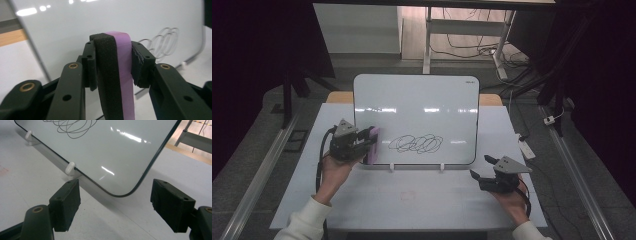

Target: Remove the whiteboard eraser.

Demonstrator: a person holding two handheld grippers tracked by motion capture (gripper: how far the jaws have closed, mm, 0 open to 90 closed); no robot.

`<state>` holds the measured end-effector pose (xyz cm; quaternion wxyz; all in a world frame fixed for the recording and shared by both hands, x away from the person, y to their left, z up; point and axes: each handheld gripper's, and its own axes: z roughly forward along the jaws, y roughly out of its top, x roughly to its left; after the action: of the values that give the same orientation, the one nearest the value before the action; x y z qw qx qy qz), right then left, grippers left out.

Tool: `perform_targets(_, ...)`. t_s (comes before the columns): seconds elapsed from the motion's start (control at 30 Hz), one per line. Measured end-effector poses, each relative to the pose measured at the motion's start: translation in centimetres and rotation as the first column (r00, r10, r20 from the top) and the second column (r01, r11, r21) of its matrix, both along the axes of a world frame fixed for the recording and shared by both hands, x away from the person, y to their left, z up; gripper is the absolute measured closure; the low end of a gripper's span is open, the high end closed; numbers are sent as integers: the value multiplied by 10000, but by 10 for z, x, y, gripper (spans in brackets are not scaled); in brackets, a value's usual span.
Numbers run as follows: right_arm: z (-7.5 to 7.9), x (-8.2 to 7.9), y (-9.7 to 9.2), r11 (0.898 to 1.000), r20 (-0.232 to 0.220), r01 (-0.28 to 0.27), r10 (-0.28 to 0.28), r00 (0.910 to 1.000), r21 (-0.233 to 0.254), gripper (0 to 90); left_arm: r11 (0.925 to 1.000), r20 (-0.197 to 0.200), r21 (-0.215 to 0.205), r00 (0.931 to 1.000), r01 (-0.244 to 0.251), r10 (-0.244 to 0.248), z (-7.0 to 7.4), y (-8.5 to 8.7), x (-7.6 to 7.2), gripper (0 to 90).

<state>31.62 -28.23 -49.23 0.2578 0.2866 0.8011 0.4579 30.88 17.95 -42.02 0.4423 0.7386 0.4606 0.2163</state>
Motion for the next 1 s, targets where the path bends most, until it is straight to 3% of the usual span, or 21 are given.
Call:
perform_targets(0.3, 1, -3, 9, 9994, -111, -254, 257, 9996, 228, 233, 9924, 219, -433, 9932, 1150, -1141, 5, -26, -8, 601)
perform_targets(1.0, 3, -9, 35, 9942, -407, -804, 834, 9957, 715, 234, 9684, 236, -495, 9696, 2445, -2436, -6, -80, -1, 600)
